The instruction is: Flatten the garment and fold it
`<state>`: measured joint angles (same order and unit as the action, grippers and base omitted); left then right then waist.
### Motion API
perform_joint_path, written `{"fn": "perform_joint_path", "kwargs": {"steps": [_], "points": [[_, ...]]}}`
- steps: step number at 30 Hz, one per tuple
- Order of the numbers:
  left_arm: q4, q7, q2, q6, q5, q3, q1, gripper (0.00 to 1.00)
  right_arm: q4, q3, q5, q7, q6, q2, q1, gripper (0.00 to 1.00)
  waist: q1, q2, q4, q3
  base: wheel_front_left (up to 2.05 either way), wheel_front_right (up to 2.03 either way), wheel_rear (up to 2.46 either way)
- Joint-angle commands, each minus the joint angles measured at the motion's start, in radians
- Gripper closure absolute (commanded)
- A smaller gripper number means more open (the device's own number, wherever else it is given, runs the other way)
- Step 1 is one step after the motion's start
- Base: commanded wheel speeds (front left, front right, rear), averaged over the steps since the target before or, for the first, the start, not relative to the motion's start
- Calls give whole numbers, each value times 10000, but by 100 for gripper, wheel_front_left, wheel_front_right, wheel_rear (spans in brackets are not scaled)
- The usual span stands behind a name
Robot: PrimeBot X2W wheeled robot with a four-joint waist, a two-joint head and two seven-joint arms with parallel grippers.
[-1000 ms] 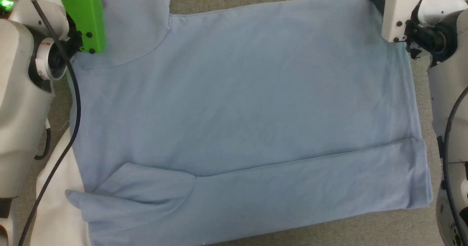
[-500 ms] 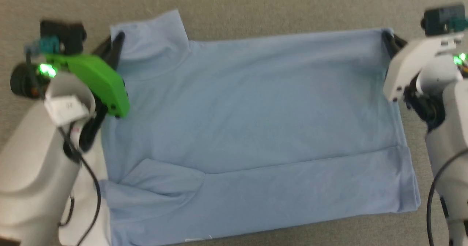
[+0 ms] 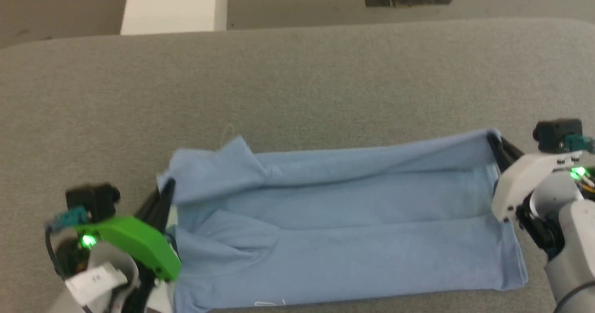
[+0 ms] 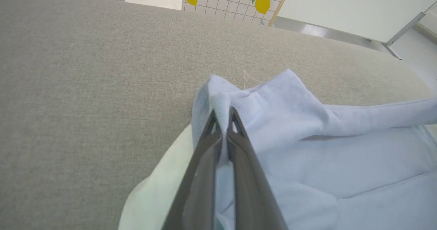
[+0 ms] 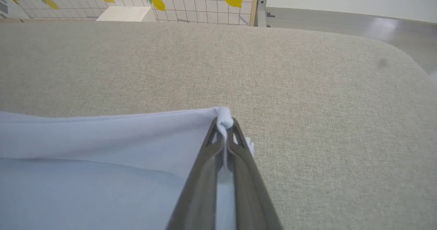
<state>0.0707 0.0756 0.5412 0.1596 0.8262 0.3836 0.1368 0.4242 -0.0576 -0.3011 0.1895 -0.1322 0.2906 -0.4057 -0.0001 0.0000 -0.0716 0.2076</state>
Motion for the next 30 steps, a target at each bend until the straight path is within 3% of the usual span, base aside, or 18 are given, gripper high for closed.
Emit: {"fn": "perform_joint_path", "kwargs": {"steps": [1,9,19,20,21,22,26,30], "points": [[72,-89,-98,38,155,13,-325,100,-57,-20,42,201,15,120,274,100,1,0,328,-418,0,0,0],[-346,51,-582,-137,579,642,-1350,100,-31,-211,301,2339,15,540,1249,100,1,0,531,-473,0,0,0],[-1374,415,-638,-142,443,1159,-1475,100,-262,59,535,4457,15,308,1827,100,1,0,696,-543,0,0,0],[-1405,416,-666,-132,470,1162,-1493,100,-352,126,540,4480,15,261,1890,65,1,0,708,-579,0,0,0],[-1422,372,-697,-138,490,1157,-1515,46,-463,220,530,4485,15,203,1982,0,1,0,722,-629,0,0,0],[-1415,313,-740,-159,519,1144,-1530,0,-542,339,515,4491,15,157,2061,0,1,0,741,-682,0,0,0],[-1314,-138,-872,-240,534,1022,-1580,0,-1124,1114,488,4389,15,-144,2572,0,1,0,864,-981,0,0,0],[-1213,-1042,-1054,34,225,746,-1604,0,-2140,2266,405,4025,15,-906,3326,0,1,0,945,-1238,0,0,0]]}}
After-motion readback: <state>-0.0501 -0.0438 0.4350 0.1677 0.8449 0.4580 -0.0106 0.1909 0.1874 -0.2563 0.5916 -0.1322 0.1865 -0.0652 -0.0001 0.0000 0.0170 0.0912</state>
